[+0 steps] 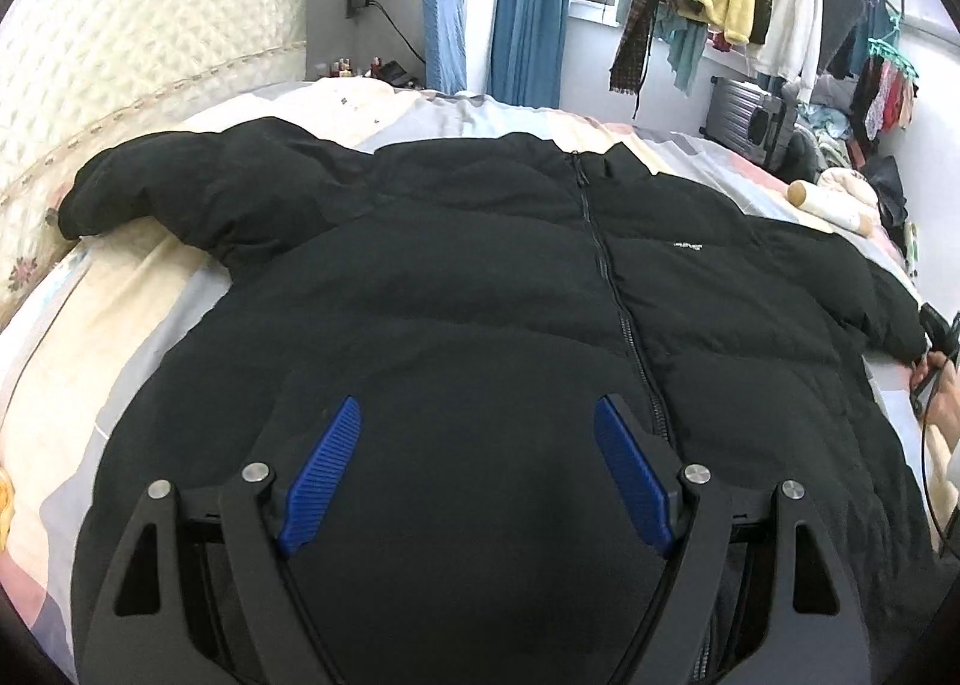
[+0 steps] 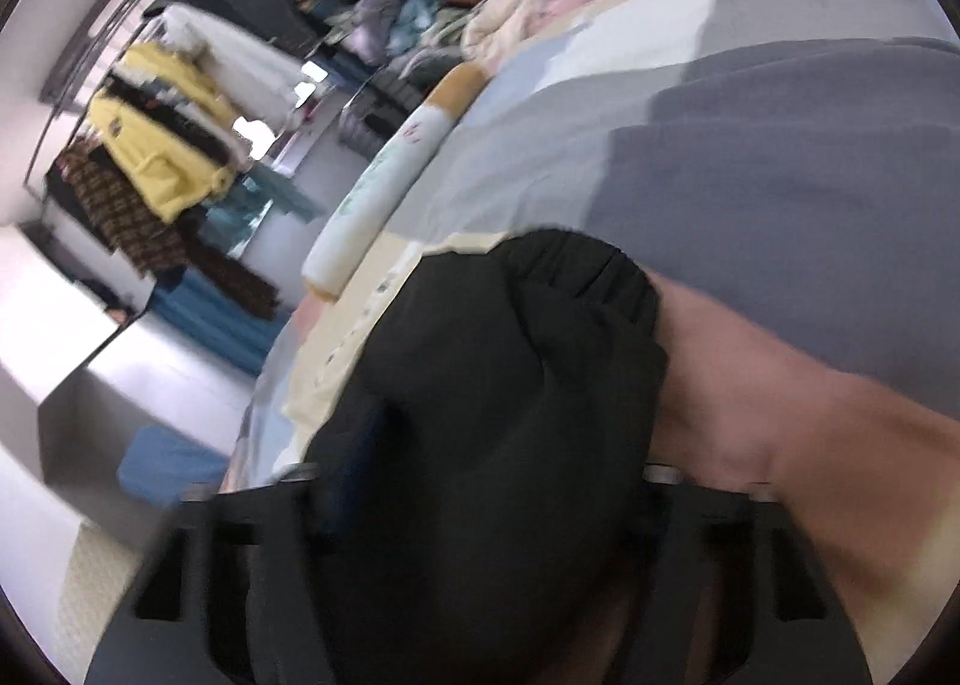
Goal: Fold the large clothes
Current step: 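Grasp the jacket sleeve cuff with the right gripper and lift it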
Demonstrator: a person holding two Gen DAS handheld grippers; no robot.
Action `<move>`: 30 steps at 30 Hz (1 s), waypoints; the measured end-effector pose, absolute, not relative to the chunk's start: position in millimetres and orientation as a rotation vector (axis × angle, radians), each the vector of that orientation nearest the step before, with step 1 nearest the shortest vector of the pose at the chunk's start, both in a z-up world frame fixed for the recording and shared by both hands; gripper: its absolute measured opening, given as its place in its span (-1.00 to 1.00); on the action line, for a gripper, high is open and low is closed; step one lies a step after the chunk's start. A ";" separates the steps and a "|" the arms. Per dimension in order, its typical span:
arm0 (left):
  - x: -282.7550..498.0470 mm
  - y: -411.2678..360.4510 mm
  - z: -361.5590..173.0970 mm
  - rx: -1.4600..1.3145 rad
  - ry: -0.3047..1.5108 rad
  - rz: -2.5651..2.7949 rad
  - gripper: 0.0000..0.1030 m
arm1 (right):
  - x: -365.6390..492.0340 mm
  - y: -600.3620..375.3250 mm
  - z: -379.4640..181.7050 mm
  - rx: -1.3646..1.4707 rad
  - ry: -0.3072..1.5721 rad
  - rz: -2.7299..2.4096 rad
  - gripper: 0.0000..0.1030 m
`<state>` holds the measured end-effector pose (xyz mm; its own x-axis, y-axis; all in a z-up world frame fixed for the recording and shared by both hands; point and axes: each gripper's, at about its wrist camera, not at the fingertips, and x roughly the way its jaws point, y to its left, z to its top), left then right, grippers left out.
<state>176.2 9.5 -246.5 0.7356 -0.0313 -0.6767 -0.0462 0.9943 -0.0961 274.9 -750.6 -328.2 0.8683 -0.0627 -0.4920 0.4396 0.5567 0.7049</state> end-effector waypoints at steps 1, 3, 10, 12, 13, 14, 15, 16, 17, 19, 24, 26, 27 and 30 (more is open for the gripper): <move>178.3 8.1 -248.6 -0.105 0.751 0.008 0.57 | 277.6 -747.7 -326.4 0.919 0.454 -0.295 -0.51; 181.7 5.5 -252.7 -0.098 0.774 0.002 0.57 | 276.5 -739.3 -315.2 0.840 0.450 -0.314 -0.74; 175.3 14.0 -246.4 -0.129 0.768 -0.002 0.57 | 245.9 -727.1 -244.1 0.714 0.297 -0.439 -0.87; 171.1 18.6 -241.3 -0.128 0.747 -0.001 0.57 | 237.7 -726.6 -219.1 0.694 0.276 -0.446 -0.90; 170.1 20.7 -239.5 -0.124 0.741 0.003 0.57 | 235.1 -726.1 -206.8 0.674 0.267 -0.444 -0.92; 169.7 22.4 -239.1 -0.127 0.740 0.000 0.57 | 230.0 -722.9 -190.7 0.643 0.264 -0.444 -0.92; 169.2 25.5 -238.1 -0.139 0.742 -0.006 0.57 | 236.5 -723.0 -180.8 0.633 0.263 -0.444 -0.93; 169.0 28.6 -236.8 -0.155 0.744 -0.014 0.57 | 231.7 -718.5 -164.0 0.625 0.253 -0.435 -0.93; 169.1 30.8 -235.2 -0.165 0.743 -0.021 0.57 | 231.6 -716.0 -150.2 0.612 0.249 -0.427 -0.93; 168.2 34.2 -230.1 -0.172 0.735 -0.031 0.57 | 240.2 -705.8 -123.0 0.573 0.245 -0.412 -0.93; 158.8 46.4 -214.3 -0.194 0.698 -0.051 0.57 | 246.7 -663.1 -60.7 0.510 0.231 -0.347 -0.92; 154.7 51.2 -208.1 -0.213 0.685 -0.064 0.57 | 252.3 -633.9 -32.7 0.470 0.238 -0.333 -0.89; 151.9 53.1 -204.2 -0.220 0.678 -0.078 0.57 | 254.2 -620.9 -21.7 0.447 0.243 -0.326 -0.89; 144.2 53.7 -194.3 -0.192 0.662 -0.091 0.57 | 254.8 -582.6 3.0 0.398 0.235 -0.282 -0.89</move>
